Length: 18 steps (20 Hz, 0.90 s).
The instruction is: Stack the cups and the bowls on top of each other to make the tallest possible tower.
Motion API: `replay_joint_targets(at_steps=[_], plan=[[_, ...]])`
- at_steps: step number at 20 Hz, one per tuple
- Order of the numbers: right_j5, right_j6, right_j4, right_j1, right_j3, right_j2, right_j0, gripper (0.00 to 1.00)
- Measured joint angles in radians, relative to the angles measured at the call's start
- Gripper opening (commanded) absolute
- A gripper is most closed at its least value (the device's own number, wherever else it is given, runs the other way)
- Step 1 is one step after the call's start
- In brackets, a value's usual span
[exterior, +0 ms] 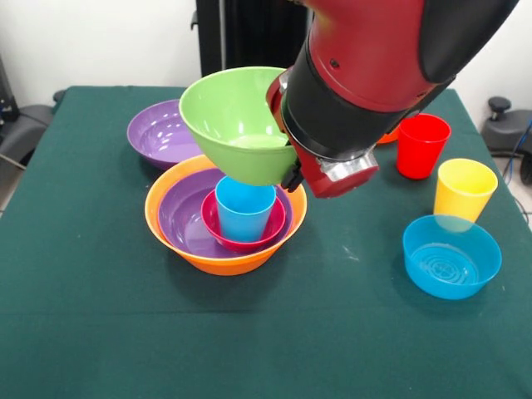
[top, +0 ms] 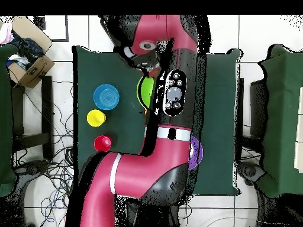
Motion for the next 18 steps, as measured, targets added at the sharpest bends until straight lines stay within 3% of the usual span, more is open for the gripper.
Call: replay_joint_targets(at_steps=[18], plan=[[0.000, 0.000, 0.129, 0.038, -0.045, -0.128, 0.000, 0.00]])
